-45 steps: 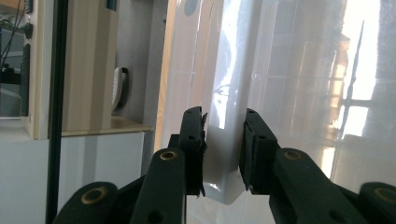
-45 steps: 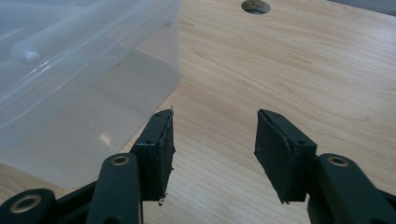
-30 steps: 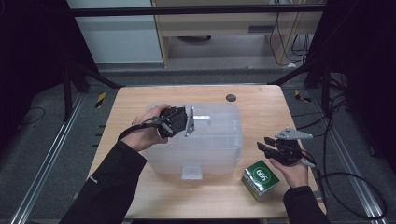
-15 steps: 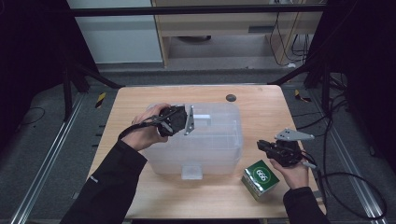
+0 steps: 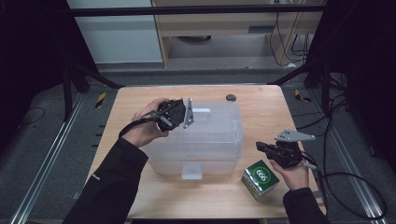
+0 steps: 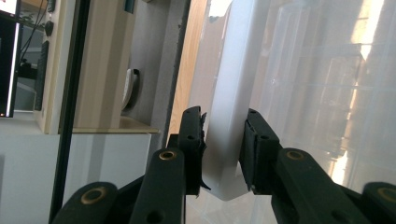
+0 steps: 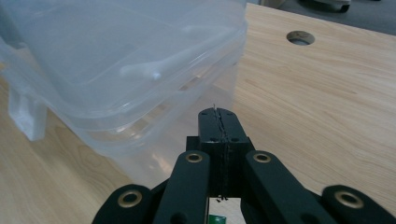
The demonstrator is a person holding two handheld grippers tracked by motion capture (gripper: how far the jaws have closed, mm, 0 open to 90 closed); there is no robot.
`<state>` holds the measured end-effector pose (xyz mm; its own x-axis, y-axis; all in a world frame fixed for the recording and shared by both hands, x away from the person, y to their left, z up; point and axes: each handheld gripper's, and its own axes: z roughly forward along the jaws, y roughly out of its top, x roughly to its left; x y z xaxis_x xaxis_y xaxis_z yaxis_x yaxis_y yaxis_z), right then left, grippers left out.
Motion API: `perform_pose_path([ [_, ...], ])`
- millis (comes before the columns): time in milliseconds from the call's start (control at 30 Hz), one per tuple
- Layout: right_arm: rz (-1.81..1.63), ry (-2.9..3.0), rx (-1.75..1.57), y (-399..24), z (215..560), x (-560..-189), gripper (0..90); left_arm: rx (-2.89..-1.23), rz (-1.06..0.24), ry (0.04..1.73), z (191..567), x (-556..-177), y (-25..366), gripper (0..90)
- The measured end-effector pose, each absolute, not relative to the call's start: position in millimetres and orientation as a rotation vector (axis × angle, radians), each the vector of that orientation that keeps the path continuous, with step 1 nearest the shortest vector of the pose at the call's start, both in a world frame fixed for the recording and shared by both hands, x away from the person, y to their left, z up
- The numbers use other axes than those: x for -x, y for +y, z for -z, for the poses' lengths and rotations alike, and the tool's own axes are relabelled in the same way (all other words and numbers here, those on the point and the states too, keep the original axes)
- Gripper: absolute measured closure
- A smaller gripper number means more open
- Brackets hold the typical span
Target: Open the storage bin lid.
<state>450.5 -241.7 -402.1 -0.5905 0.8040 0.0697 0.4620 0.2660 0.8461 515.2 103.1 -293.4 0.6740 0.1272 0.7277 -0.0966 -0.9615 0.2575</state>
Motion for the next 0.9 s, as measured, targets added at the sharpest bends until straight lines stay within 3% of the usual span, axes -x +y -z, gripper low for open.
perform_pose_path([
  [900,-1.362,2.206,-1.096,-225,400,-448,90.0,-2.545,-1.206,0.138,281,-541,103,69.7],
])
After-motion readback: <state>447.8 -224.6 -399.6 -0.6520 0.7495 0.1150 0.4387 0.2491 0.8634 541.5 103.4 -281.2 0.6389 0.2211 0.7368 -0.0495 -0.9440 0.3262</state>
